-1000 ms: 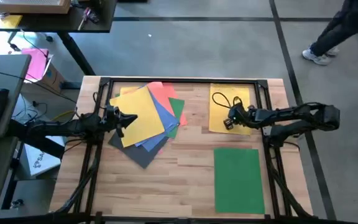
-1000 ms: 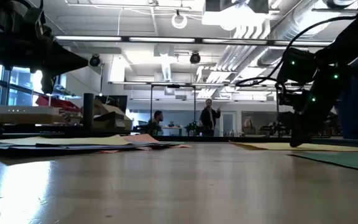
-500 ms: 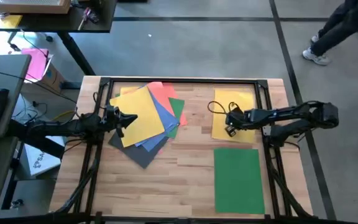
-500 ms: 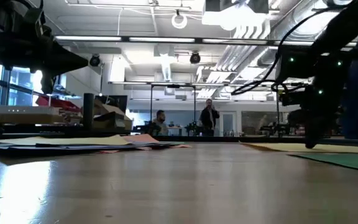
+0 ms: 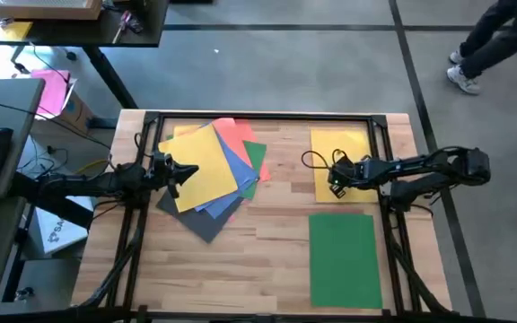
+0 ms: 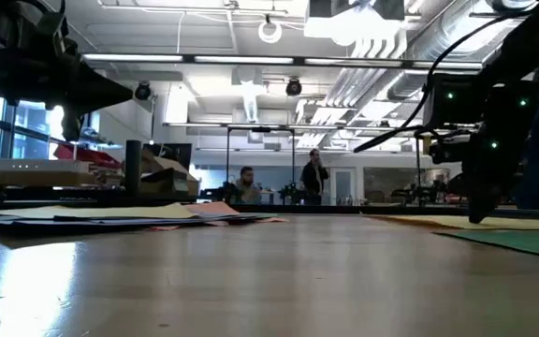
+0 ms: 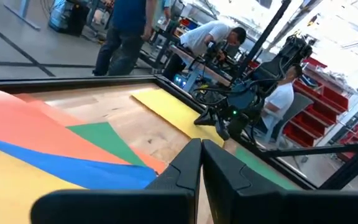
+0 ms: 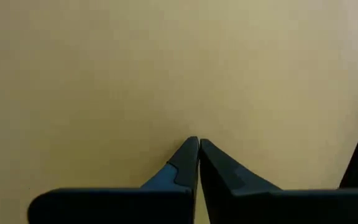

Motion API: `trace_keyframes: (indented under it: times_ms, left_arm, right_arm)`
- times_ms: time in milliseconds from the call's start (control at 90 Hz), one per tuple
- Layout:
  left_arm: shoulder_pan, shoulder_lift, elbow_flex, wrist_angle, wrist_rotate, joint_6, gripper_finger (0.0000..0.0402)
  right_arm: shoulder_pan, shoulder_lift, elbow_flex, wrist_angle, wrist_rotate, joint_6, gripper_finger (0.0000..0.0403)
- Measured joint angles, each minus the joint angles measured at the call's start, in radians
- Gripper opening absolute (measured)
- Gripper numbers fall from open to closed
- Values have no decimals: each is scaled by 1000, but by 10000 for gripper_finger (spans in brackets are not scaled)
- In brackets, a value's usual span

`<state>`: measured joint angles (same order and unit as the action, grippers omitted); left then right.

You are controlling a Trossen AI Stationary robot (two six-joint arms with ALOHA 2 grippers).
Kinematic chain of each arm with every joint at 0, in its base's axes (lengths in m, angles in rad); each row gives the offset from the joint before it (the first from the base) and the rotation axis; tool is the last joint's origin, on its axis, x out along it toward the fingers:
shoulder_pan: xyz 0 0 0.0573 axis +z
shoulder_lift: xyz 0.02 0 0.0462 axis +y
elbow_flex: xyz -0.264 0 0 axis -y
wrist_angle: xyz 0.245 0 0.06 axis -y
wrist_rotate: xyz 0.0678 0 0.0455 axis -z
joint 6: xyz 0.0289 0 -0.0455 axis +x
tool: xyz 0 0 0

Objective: Organize paper
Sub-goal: Adjust the top right yellow paper, then adjust the bottom center green paper

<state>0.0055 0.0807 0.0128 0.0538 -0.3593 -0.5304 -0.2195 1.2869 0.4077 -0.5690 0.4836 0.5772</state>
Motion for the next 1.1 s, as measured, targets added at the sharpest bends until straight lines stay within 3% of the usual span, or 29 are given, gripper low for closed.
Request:
trace_keyframes:
  times_ms: [311, 522, 644, 844, 978, 1100]
  left_arm:
    - [0, 0, 0, 0, 0, 0, 0]
    - [0, 0, 0, 0, 0, 0, 0]
    - [0, 0, 0, 0, 1, 0, 0]
    - [0, 0, 0, 0, 2, -1, 0]
    - [0, 0, 0, 1, -13, 0, 0]
    - [0, 0, 0, 3, -31, 15, 0]
  right_arm:
    - [0, 3, 84, -61, 7, -27, 0]
    - [93, 2, 225, -274, 102, 78, 0]
    - [256, 1, 268, -278, 71, 203, 0]
    - [698, 11, 209, -97, -178, 472, 0]
    - [951, 11, 165, -17, -121, 799, 0]
    - [1062, 30, 130, -32, -117, 963, 0]
